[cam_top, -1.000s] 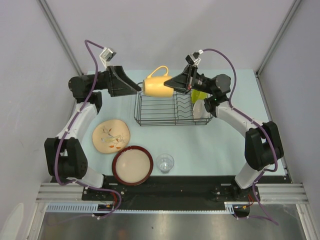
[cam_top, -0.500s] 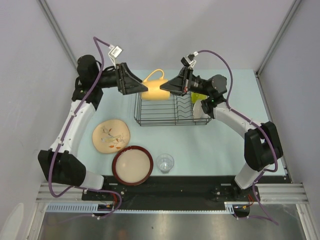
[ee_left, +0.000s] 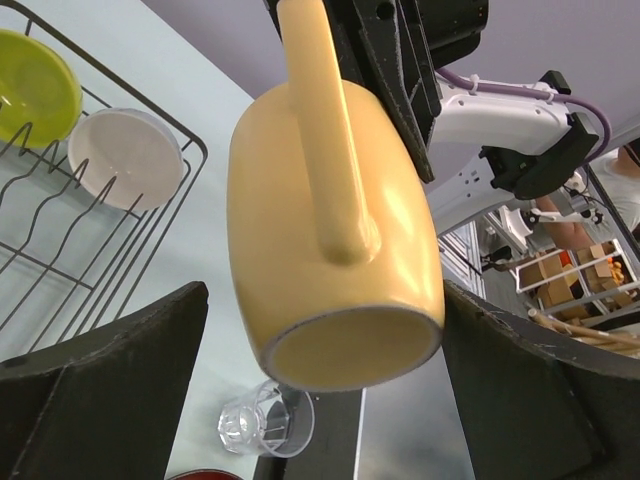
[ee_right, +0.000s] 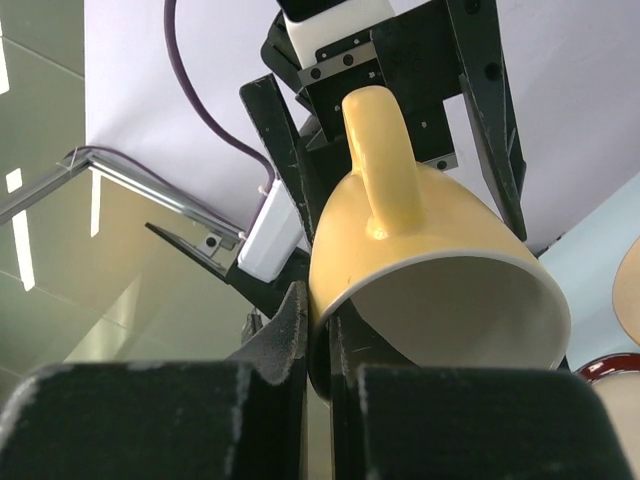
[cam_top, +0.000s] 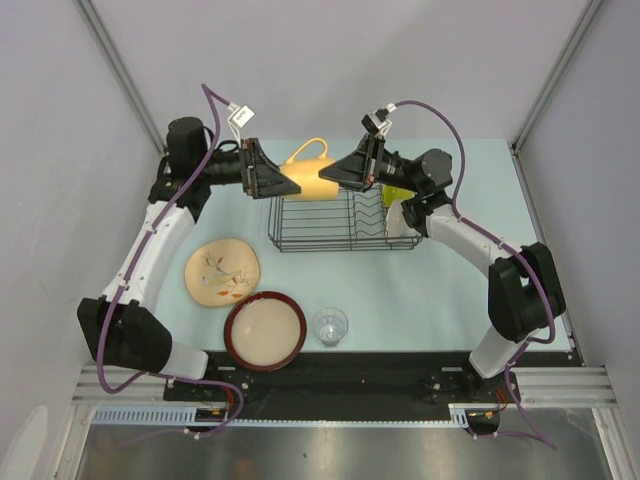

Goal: Load the mixed dishes into the dish rack

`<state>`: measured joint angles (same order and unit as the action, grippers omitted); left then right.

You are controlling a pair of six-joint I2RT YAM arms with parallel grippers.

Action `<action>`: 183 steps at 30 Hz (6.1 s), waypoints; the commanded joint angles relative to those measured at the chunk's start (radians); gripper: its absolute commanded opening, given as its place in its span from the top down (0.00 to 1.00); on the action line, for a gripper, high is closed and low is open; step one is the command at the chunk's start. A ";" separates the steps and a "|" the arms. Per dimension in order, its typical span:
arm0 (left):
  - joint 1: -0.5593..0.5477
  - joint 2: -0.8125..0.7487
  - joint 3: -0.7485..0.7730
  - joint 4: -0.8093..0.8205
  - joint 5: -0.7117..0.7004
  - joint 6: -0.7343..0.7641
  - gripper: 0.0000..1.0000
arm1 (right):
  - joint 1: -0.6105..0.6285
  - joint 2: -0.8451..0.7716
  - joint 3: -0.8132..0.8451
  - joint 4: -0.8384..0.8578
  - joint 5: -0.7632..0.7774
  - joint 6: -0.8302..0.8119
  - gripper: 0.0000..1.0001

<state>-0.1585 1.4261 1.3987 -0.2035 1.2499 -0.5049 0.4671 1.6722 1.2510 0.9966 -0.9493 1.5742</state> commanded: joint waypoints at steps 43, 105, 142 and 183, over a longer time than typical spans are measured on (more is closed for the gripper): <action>0.002 0.274 0.226 -0.228 -0.020 0.200 1.00 | -0.068 0.245 0.027 0.099 -0.005 -0.008 0.46; -0.282 0.850 0.726 -0.824 -1.224 0.830 0.86 | -0.450 -0.551 -0.165 -1.135 0.089 -0.836 0.51; -0.291 0.614 0.818 -0.895 -1.201 0.789 0.00 | -0.368 -0.580 -0.200 -1.329 0.150 -1.013 0.49; -0.154 0.152 0.424 -0.820 -0.891 0.715 0.00 | 0.568 -0.259 -0.179 -1.629 0.911 -1.246 0.53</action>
<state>-0.3172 1.6272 1.8351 -1.0561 0.3454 0.2180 1.0256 1.3937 1.0512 -0.6830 -0.0292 0.3351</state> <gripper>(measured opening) 0.996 0.472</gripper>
